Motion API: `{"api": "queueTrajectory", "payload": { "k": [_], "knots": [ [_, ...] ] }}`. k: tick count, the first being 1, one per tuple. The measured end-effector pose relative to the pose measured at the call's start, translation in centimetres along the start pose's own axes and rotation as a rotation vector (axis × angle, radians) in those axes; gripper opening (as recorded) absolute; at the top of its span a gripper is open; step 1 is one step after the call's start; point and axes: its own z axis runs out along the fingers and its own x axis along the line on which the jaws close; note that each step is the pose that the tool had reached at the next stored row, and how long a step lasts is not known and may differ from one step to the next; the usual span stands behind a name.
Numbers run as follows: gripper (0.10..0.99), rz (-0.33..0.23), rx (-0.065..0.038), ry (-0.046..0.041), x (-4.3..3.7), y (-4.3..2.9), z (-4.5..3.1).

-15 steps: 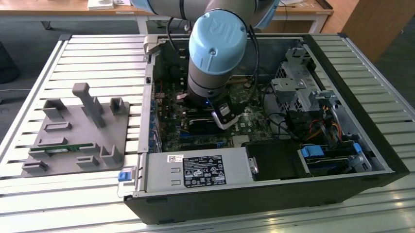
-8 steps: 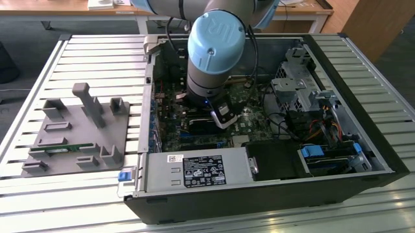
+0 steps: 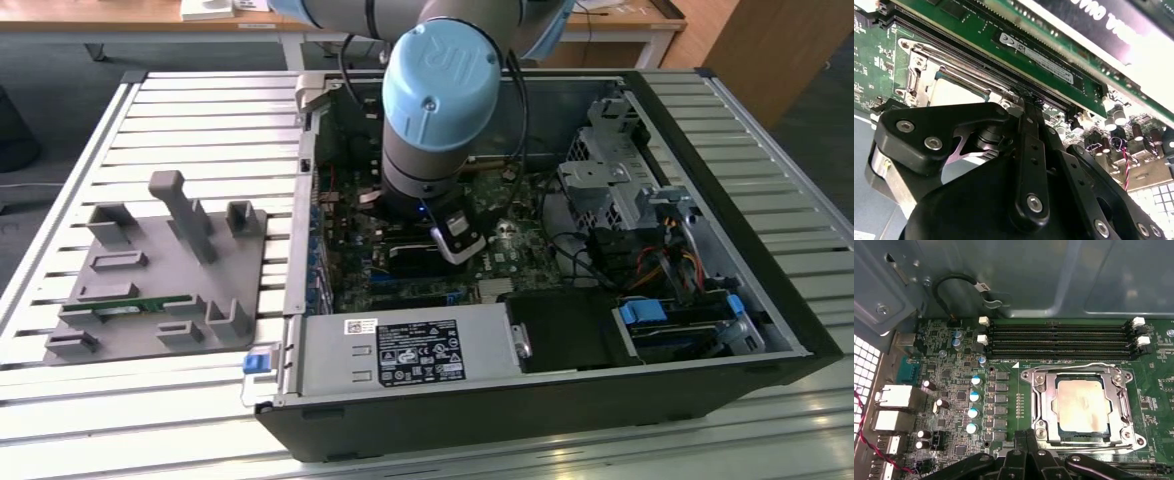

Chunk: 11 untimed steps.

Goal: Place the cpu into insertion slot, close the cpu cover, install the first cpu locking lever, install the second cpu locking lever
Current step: 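Install the second cpu locking lever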

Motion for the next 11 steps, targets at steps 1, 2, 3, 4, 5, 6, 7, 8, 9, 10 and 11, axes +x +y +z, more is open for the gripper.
{"api": "queueTrajectory", "payload": {
  "k": [1, 2, 3, 4, 5, 6, 7, 8, 9, 10, 11],
  "knots": [
    [0.106, 0.0, -0.001, -0.0002, 0.01, 0.07, -0.13],
    [0.106, 0.0, -0.001, -0.0001, 0.02, 0.14, -0.31],
    [0.106, 0.0, -0.001, -0.0001, 0.04, 0.22, -0.52],
    [0.106, 0.0, -0.001, -0.0001, 0.04, 0.3, -0.72],
    [0.106, 0.0, -0.001, 0.0, 0.05, 0.4, -0.95],
    [0.106, 0.0, -0.001, 0.0, 0.06, 0.48, -1.15],
    [0.106, 0.0, -0.001, 0.0, 0.07, 0.55, -1.32],
    [0.106, 0.0, -0.001, 0.0, 0.07, 0.62, -1.49],
    [0.106, 0.0, -0.001, 0.0, 0.08, 0.7, -1.68],
    [0.106, 0.0, -0.001, 0.0, 0.08, 0.77, -1.84],
    [0.106, 0.0, -0.001, 0.0, 0.09, 0.82, -1.98]
  ]
}}
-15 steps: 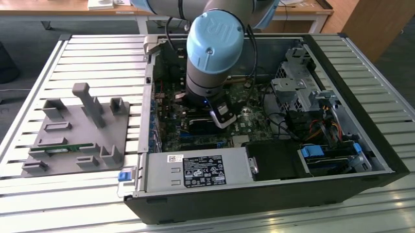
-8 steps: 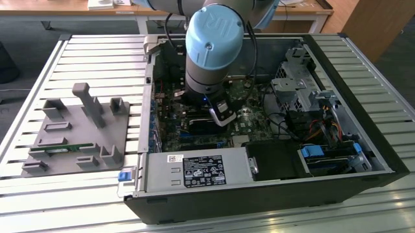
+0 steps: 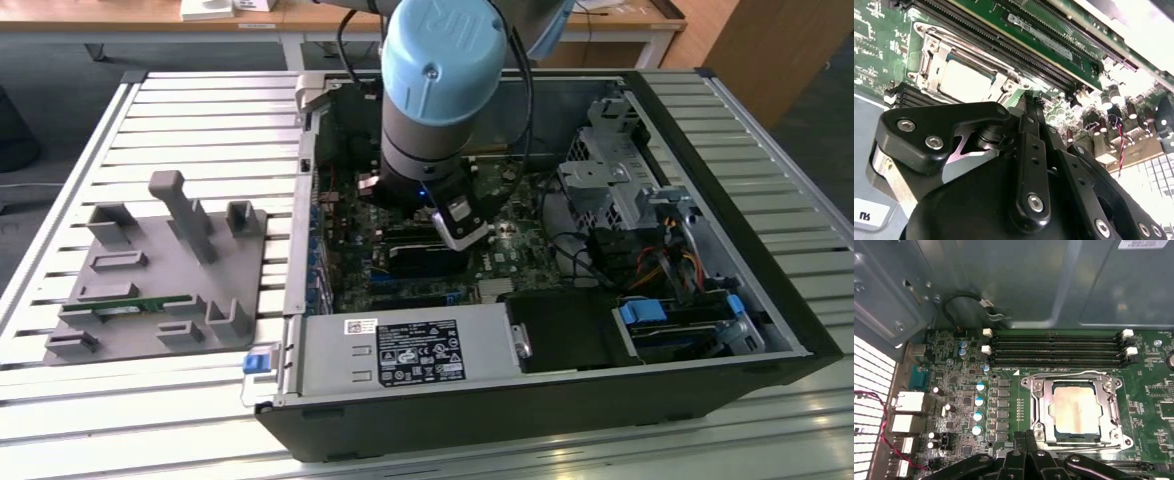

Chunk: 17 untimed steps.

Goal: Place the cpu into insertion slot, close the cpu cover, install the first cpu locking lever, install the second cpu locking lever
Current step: 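Install the second cpu locking lever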

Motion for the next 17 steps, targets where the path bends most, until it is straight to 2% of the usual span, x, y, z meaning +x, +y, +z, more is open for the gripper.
{"api": "queueTrajectory", "payload": {
  "k": [8, 17],
  "knots": [
    [0.106, 0.0, 0.0, 0.0, -0.02, 0.08, -0.13],
    [0.106, 0.0, 0.0, 0.0, 0.02, 0.63, -1.44]
  ]
}}
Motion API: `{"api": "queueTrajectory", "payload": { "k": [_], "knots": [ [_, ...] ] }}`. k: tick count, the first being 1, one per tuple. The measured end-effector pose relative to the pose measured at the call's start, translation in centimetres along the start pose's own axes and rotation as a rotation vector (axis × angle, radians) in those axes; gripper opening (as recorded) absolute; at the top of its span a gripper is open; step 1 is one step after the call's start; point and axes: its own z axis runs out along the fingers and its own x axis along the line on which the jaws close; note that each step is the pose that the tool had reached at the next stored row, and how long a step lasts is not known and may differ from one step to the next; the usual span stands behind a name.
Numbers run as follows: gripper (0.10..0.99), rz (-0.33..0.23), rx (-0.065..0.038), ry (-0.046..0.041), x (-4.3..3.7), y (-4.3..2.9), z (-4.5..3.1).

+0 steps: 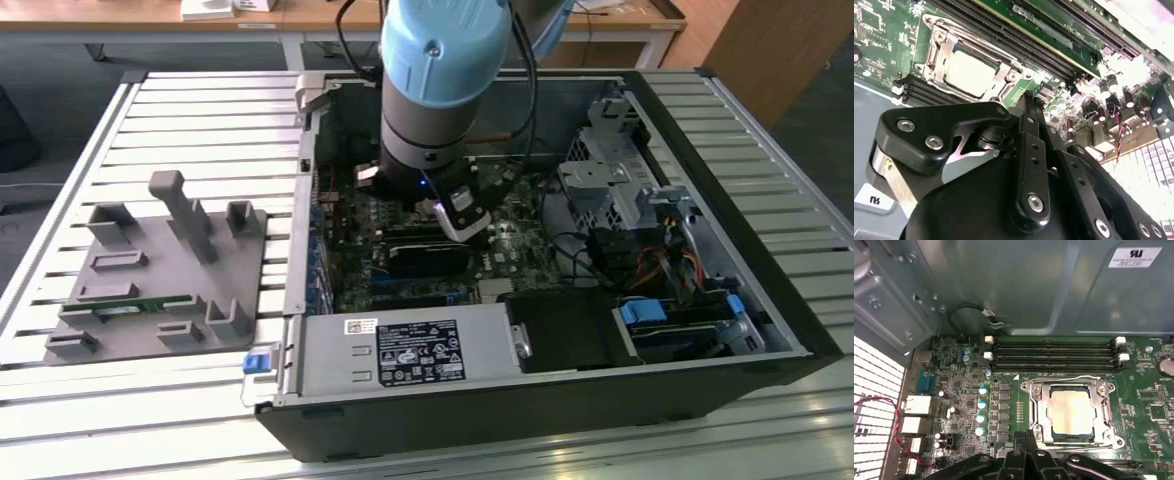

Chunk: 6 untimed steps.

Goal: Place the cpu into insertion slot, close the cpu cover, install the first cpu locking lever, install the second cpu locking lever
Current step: 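Install the second cpu locking lever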

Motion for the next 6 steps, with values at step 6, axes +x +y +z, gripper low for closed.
{"api": "queueTrajectory", "payload": {
  "k": [6],
  "knots": [
    [0.106, 0.0, 0.0, -0.0001, 0.01, 0.12, -0.29]
  ]
}}
